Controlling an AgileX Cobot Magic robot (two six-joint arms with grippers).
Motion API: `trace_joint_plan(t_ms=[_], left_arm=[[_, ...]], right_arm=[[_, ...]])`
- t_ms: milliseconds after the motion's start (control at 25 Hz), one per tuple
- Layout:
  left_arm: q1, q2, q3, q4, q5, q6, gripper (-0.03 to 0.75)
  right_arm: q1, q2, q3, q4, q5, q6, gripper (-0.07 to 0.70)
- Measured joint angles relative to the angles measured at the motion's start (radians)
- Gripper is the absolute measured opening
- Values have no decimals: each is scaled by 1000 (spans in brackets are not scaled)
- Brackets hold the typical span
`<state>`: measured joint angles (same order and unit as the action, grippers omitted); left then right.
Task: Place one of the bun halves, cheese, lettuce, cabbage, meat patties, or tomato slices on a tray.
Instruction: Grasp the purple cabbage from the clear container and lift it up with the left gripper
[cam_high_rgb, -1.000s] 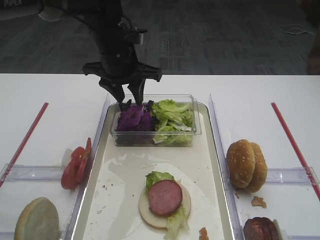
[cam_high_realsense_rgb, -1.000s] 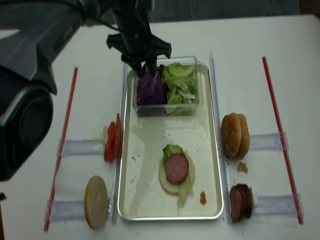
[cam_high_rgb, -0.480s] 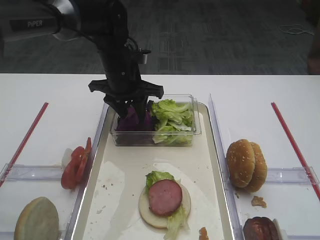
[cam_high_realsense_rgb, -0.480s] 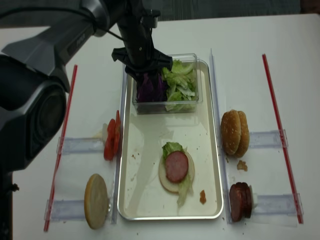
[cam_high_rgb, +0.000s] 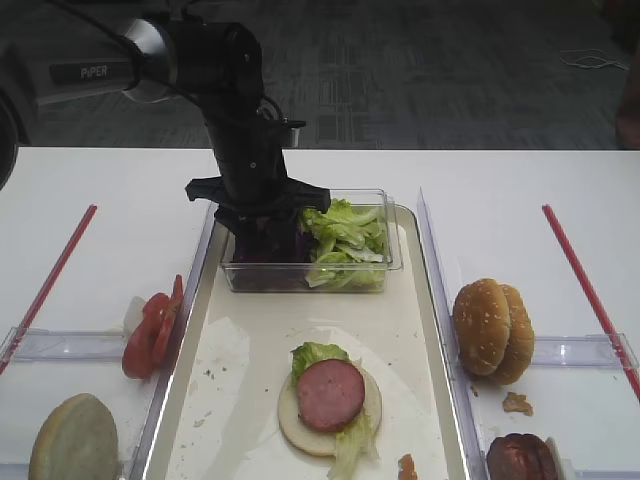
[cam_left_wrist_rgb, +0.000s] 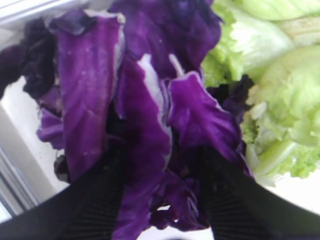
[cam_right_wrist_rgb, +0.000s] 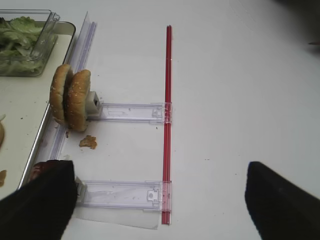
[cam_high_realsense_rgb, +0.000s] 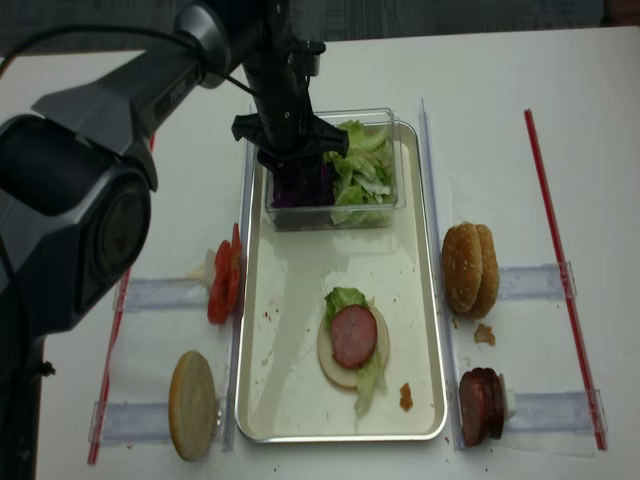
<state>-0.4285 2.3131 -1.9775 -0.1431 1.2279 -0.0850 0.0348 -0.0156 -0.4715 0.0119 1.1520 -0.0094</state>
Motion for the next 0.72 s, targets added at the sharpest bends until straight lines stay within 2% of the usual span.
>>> trace_joint_plan(t_ms=[240,600,720], left_arm=[[-1,5,-4,13,0,-9,326],[-4,7,-7,47,0,-14,242],[-4,7,-7,54,2,-14,186]], right_arm=[[0,0,0,0,0,0,680],[0,0,0,0,0,0,680],[0,0,0,0,0,0,680]])
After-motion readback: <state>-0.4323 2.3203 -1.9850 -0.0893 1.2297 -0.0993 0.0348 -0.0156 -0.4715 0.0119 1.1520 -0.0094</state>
